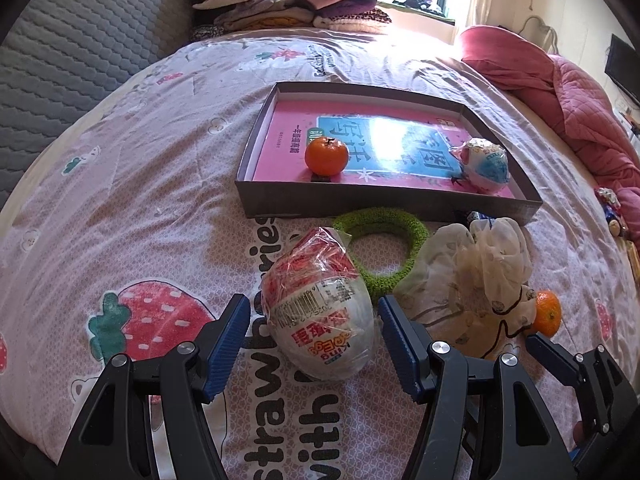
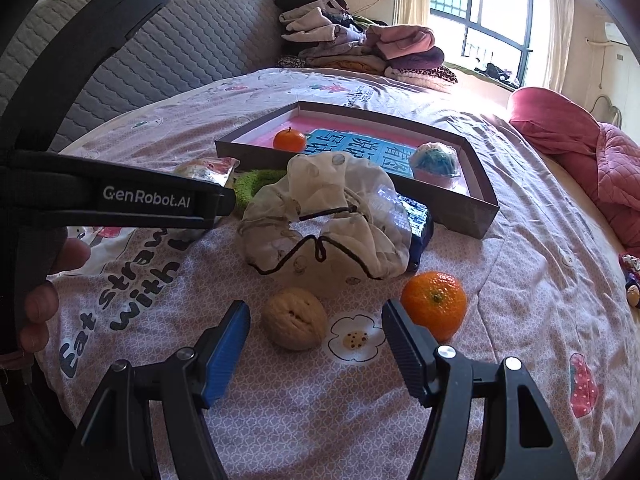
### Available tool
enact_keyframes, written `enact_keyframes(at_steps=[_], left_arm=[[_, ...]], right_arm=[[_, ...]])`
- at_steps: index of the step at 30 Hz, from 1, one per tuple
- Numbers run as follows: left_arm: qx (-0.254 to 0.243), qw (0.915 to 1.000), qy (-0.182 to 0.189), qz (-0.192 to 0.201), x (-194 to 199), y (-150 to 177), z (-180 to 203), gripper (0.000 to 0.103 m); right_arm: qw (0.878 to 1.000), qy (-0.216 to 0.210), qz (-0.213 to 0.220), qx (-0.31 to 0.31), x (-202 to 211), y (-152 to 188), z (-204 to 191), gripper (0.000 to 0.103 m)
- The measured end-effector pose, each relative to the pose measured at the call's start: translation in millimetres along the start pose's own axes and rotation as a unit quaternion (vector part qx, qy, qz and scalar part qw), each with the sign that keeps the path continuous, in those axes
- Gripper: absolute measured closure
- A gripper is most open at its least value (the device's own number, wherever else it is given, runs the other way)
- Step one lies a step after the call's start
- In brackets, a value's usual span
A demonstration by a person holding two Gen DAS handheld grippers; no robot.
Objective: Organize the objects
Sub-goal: 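Grasp the white-and-red wrapped egg with the left tool while the right tool grasps the walnut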
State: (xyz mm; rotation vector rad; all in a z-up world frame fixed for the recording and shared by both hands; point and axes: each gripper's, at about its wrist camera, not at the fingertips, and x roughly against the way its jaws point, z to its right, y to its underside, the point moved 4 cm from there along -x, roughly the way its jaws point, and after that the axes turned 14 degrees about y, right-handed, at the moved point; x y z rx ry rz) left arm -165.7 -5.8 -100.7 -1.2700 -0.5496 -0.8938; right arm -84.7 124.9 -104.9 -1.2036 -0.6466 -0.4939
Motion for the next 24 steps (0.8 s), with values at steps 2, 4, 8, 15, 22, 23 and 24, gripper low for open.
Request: enact_keyframes(at_steps=[2,4,8,15,22,23,24], left_arm=[[0.001,1.0000,-0.007,-0.004,-3.4,-0.3,-2.5,0.035],[0.002,0.9999,-0.011,-0.006,-6.9,-0.1,-5.3,0.035],[0.020,0.9996,-0.005,-0.017,-14.7,1.6,-14.7,0.035],[0.036,0.9992,0.010,-0.012,-18.1,-0.1,-20.1,0.036],[0.043,0.9987,0.024,-0.010,-21.3,-1.7,-22.2,0.048],[0.041,0.9988,0.025,-0.009,-21.4,-1.4,-22.1,0.048],[0.041,0.9988,0.026,-0.008,-21.6,-1.2,-22.2,0.048]], right_arm=[[1.000,-0.001,-0.002,0.001,-2.3,1.0,-1.3,0.035],[1.000,-0.002,-0.006,0.004,-5.1,1.7,-2.6,0.035],[1.000,-0.001,-0.004,0.006,-7.2,2.0,-4.3,0.038],[1.000,-0.004,-0.004,0.009,-9.9,3.3,-5.9,0.052],[1.000,-0.015,0.000,0.017,-7.8,4.7,-11.0,0.066],[1.000,-0.017,0.000,0.017,-7.4,4.7,-11.7,0.068],[1.000,-0.017,0.000,0.018,-7.4,4.8,-12.3,0.068]])
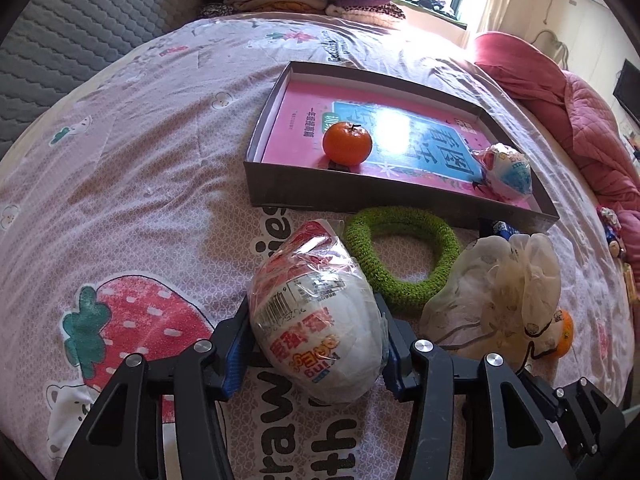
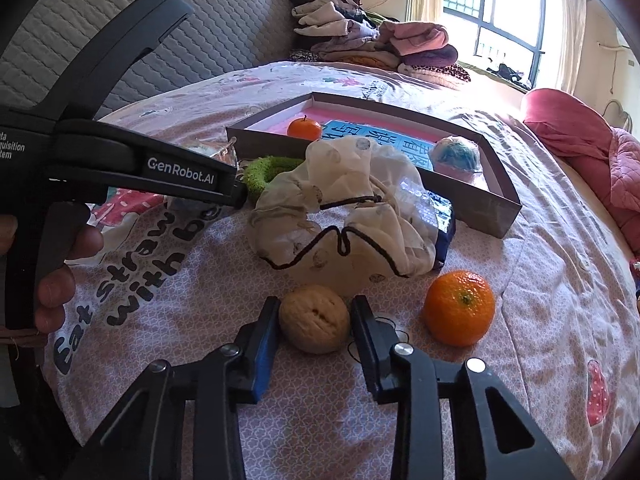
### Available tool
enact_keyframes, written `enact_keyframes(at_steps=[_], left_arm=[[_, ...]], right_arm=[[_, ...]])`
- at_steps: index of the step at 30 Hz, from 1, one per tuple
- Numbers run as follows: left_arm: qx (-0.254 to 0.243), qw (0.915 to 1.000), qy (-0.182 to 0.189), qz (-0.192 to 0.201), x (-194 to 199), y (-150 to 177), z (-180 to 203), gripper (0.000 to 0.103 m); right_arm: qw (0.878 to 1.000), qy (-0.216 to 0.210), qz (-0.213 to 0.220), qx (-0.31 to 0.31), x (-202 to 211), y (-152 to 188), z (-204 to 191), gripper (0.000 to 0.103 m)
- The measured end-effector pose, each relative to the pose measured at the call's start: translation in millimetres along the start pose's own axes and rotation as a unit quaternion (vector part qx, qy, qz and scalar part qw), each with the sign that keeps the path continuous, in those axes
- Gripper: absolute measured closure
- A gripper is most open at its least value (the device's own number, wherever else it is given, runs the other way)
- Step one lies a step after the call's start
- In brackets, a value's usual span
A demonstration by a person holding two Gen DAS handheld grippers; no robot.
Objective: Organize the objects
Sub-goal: 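Grasp the white-and-red wrapped egg with the left tool while the right tool grasps the walnut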
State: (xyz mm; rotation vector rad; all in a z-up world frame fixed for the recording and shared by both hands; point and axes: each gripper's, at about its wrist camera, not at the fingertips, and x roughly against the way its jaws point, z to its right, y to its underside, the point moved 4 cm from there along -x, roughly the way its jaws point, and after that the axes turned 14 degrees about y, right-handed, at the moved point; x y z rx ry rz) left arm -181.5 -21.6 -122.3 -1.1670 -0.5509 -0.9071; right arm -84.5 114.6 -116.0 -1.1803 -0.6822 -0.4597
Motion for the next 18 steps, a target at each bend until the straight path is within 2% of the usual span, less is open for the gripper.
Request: enact_keyframes(at_steps=[10,18], left_arm=[[0.015,0.9994,0.030,0.010,5.0,1.5,-6.5,0.049],[-0.007,0.9996,0.019,0.019,21.1,8.4,-3.6,0.049]], right_arm=[[1.000,-0.011,0.000,-0.003,3.0,0.1,-0.6,0.069],[1.000,-0.020,0.004,-0.005,9.1,-1.1,-1.5,0.069]])
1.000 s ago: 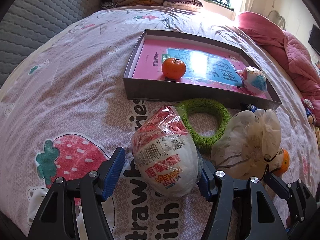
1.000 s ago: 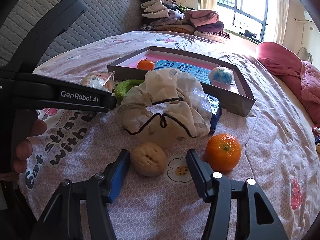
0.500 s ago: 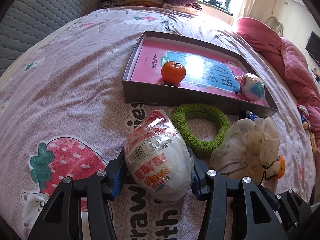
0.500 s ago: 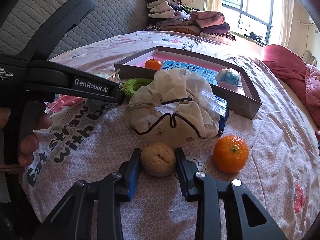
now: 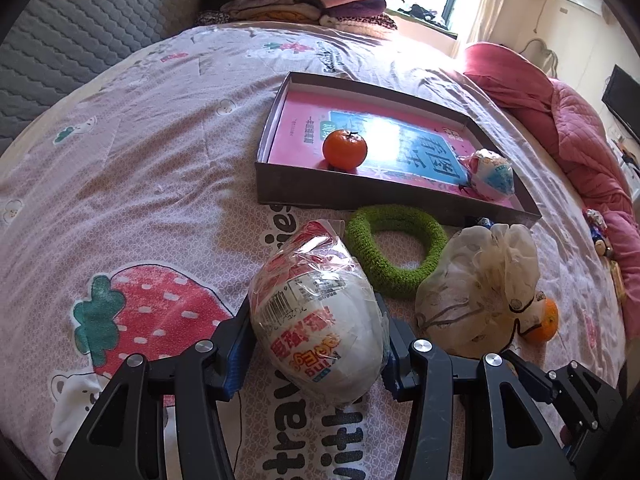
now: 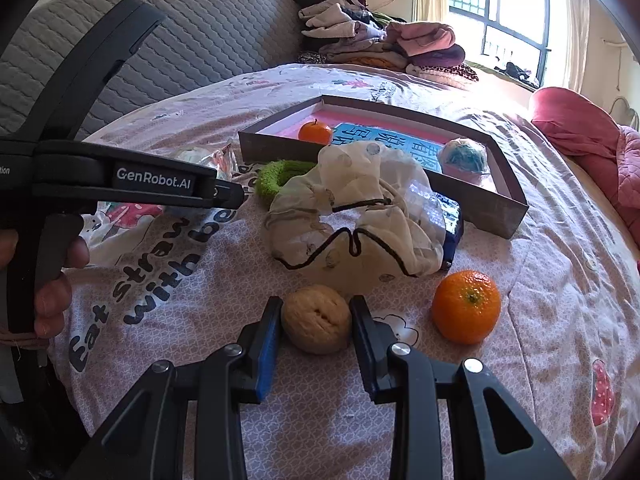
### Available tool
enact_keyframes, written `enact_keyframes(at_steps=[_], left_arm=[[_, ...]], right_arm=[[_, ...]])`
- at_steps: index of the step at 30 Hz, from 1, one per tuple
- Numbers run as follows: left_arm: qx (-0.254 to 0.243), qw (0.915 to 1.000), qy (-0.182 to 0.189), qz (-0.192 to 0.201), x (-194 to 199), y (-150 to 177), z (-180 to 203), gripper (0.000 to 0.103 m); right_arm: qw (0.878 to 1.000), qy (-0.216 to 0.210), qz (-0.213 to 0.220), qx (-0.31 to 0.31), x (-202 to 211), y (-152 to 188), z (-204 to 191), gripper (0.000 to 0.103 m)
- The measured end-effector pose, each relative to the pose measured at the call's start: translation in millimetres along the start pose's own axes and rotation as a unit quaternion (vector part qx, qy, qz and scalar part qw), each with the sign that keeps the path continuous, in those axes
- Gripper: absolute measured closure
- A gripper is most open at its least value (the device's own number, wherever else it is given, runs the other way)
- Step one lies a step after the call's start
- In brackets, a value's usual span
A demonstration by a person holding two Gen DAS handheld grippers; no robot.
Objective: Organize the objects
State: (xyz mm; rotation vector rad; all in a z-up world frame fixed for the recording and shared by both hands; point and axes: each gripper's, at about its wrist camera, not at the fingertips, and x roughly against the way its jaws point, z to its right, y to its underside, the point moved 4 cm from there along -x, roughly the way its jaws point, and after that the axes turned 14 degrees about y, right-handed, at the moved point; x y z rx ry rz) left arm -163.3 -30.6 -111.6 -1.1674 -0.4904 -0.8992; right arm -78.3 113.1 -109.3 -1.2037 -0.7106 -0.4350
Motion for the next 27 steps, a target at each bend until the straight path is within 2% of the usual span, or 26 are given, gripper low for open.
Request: enact_keyframes(at_steps=[16,27], left_arm=[[-0.036,0.9986,-0.010,0.037,37.2,7.8,27.9,0.049],[-0.063,0.9967,-0.014,0.049,44.7,13.2,45.0,0.049]], right_arm=[[0.999,0.003,0.029,-0.022,18.1,-12.9,11.7,0.069],[0.998,0.013,0.045,-0.029,22.3,-21.5,19.8,0.069]])
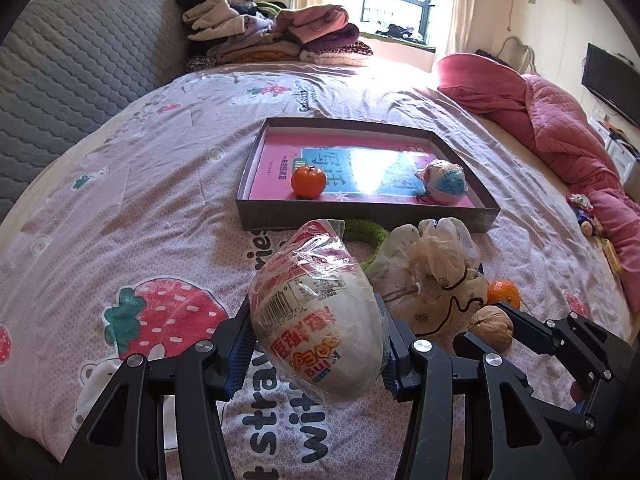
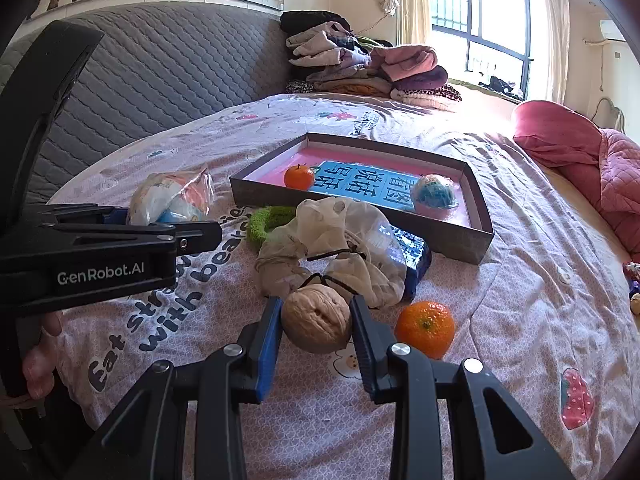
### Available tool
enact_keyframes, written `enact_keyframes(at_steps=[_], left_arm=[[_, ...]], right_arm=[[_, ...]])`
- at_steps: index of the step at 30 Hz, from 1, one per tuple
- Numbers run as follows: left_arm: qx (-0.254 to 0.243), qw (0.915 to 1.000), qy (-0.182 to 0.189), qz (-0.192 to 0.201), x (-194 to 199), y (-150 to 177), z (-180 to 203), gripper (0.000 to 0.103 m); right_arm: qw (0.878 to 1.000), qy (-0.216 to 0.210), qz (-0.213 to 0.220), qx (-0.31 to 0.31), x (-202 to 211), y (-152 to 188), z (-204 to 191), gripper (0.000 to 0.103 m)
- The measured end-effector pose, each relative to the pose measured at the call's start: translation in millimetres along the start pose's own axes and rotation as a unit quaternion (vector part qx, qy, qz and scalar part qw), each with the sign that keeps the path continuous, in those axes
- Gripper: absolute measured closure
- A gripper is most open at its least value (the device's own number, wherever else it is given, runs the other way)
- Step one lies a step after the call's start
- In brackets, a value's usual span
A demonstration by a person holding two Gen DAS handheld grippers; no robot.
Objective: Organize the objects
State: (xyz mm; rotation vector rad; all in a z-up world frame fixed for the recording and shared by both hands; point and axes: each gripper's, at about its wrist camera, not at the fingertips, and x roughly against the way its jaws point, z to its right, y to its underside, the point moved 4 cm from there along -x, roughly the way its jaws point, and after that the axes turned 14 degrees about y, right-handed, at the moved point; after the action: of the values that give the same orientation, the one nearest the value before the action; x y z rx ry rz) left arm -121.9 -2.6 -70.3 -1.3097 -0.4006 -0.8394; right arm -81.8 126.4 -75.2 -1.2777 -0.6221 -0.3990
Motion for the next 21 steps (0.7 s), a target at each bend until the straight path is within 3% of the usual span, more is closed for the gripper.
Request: enact_keyframes(at_steps=[21], left_arm=[[-0.007,0.9997,0.011,0.019,12.1,-6.5,9.8,0.049]], right_arm=[[1.000,0.000,0.016,-0.008,7.7,-14.6,7.4,0.069]])
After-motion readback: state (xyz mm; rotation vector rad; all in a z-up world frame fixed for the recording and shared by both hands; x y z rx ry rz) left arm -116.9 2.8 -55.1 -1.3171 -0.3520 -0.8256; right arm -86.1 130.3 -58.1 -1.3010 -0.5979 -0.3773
